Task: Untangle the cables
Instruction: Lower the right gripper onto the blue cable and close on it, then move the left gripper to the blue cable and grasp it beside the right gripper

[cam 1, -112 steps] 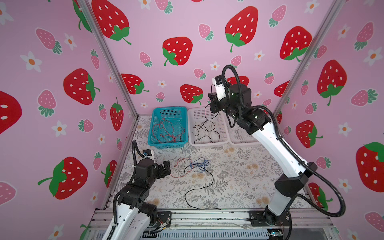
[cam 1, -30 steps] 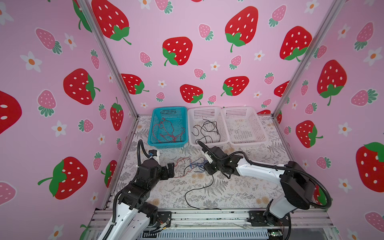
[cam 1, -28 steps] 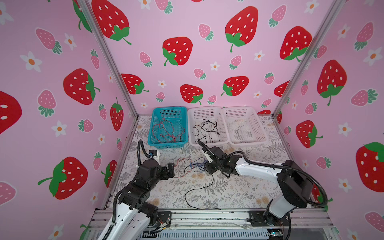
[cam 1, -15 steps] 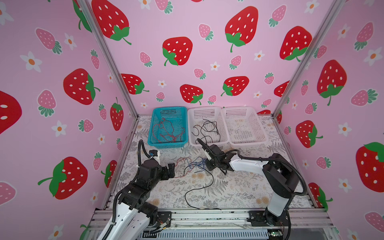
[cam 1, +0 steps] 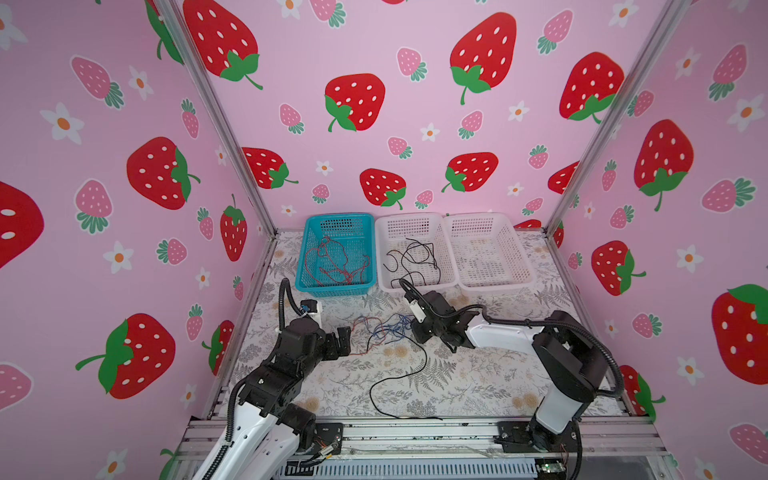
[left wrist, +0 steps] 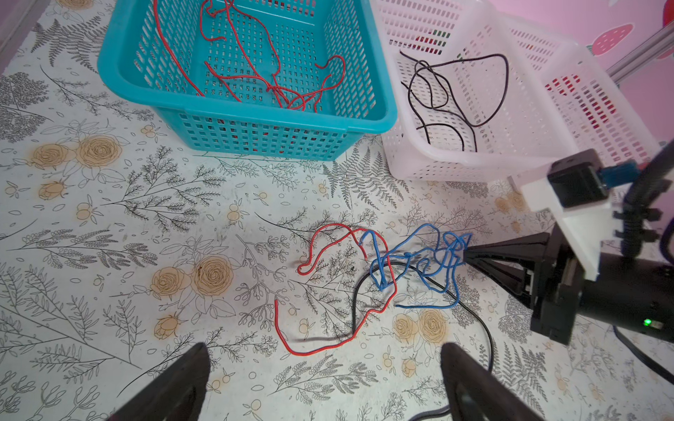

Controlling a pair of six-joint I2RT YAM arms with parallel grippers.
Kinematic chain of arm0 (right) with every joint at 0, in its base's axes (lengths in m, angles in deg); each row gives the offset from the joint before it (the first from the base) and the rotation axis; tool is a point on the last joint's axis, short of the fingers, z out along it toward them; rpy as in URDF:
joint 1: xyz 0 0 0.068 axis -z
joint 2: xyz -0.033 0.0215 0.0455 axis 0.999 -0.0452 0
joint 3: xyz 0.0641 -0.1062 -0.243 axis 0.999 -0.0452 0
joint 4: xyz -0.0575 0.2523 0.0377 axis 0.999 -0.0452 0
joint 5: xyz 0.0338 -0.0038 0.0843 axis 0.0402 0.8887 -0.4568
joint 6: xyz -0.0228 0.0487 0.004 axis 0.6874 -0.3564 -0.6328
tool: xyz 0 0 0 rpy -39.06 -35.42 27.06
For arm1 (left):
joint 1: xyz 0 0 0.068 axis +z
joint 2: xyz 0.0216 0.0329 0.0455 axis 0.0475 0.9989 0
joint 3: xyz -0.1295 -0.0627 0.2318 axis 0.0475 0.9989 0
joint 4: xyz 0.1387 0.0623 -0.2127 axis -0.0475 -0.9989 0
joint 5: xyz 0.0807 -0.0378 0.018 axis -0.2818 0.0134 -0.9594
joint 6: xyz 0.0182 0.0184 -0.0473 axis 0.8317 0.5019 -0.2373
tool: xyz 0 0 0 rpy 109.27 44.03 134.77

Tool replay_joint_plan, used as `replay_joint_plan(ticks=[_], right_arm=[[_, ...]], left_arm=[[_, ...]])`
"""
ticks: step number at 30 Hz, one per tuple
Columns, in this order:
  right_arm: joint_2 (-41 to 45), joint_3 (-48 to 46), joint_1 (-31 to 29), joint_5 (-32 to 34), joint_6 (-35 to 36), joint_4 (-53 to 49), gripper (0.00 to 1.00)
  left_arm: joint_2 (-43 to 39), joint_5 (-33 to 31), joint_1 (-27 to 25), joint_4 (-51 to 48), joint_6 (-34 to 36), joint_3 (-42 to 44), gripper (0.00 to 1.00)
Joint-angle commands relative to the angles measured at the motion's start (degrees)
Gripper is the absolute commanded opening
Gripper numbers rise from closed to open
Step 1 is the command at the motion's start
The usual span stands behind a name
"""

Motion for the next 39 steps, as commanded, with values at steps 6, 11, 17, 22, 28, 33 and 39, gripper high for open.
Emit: replay_joint_plan(ticks=[6,11,17,22,28,33,39], right_arm=[[14.4,-9.6,-0.3,-10.1,0.7,14.7,0.0],[18.3,-12.5,-0.3,-15.1,0.6,19.0,0.0],[22.6,-15.7,-0.3,-15.7,-0.4,23.0,0.0],[22.5,-15.8,-0.3,-16.5,-1.0,23.3,0.0],[22.8,-16.0,-0.6,-16.8,-1.4,23.3,0.0],[20.8,-15.1,-0.7,-18.2,-1.6,23.0,0.0],[20.0,-14.8,-1.1,-17.5,-1.0,22.1,0.0]], left_arm=[[0.2,7.6,-0.3,1.2,-2.6,-3.1,1.0],[1.6,19.2,-0.3,5.3,-8.7,-3.4,0.93],[5.5,27.9,-1.2,9.2,-16.5,-3.5,0.87],[6.4,26.0,-5.0,12.1,-19.1,-2.7,0.85],[6.3,24.2,-7.3,13.2,-20.5,-1.5,0.79],[4.4,22.9,-7.7,15.9,-22.1,0.2,0.66],[4.7,23.1,-7.8,17.6,-23.0,0.8,0.52]])
